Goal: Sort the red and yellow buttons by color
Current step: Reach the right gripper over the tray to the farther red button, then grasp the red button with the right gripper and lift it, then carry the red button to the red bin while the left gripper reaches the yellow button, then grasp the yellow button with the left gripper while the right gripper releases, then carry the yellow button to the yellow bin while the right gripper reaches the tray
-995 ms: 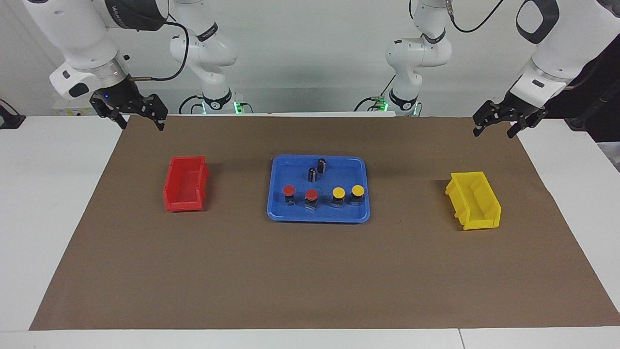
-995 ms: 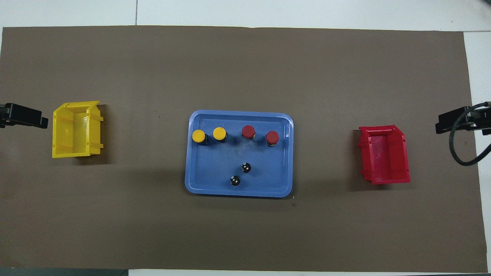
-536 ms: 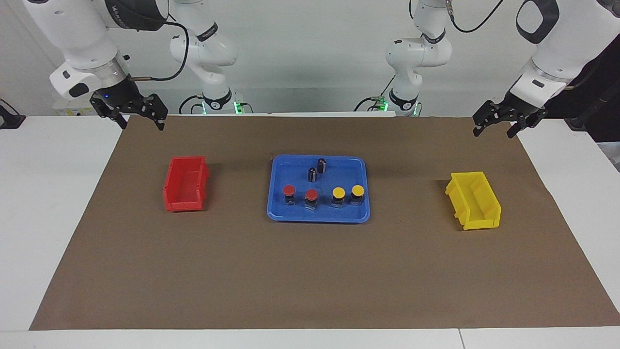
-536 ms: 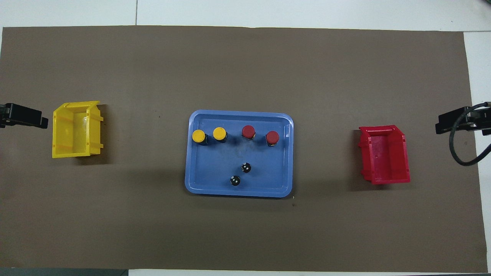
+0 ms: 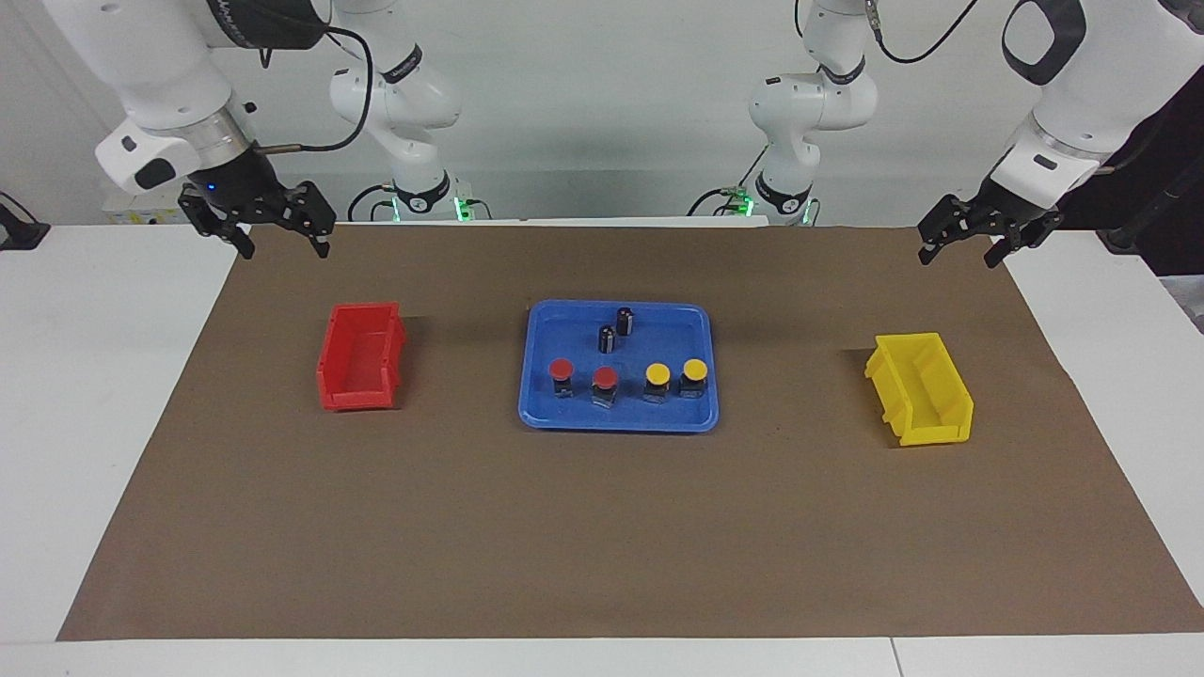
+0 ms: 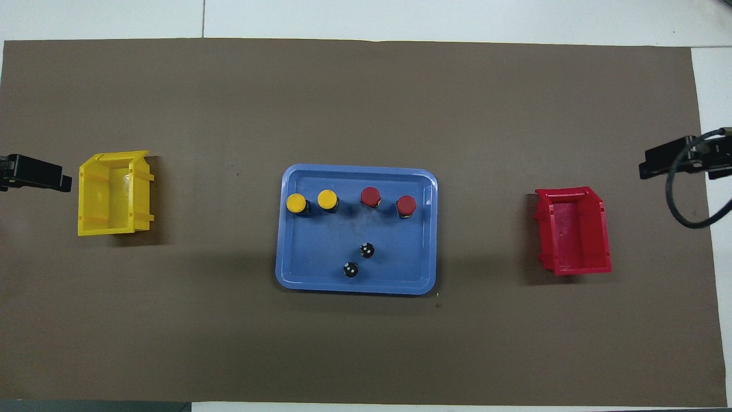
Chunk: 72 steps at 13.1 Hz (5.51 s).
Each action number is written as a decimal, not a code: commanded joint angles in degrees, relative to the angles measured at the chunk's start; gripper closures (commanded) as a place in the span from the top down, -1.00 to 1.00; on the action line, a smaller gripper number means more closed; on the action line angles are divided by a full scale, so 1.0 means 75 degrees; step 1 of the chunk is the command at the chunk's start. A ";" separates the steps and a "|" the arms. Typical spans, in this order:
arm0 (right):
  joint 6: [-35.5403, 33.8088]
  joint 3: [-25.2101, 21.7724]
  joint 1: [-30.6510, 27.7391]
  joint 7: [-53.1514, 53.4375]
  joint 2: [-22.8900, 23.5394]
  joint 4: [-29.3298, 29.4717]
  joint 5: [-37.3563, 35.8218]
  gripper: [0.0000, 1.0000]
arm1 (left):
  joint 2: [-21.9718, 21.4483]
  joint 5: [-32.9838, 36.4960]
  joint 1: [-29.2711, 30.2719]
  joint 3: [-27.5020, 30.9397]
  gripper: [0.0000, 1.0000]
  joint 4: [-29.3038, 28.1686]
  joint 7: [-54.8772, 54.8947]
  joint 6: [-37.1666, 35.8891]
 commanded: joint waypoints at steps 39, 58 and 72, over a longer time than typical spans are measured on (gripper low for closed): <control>0.3025 0.0258 0.0329 0.0263 -0.1153 -0.4590 -0.0420 -0.49 | 0.0024 0.0454 -0.2228 -0.0210 0.55 -0.2027 -0.3883 0.3174; 0.6601 0.0222 -0.1010 -0.1933 -0.2046 -0.8190 -0.0361 -0.47 | 0.1935 0.0103 -0.4000 -0.0210 0.38 -0.2883 -0.5503 0.5803; 0.3662 0.0293 0.1059 0.0485 -0.0303 -0.3358 -0.0220 0.41 | 0.1433 0.0055 -0.1147 0.0083 -0.97 -0.0715 -0.2371 0.1866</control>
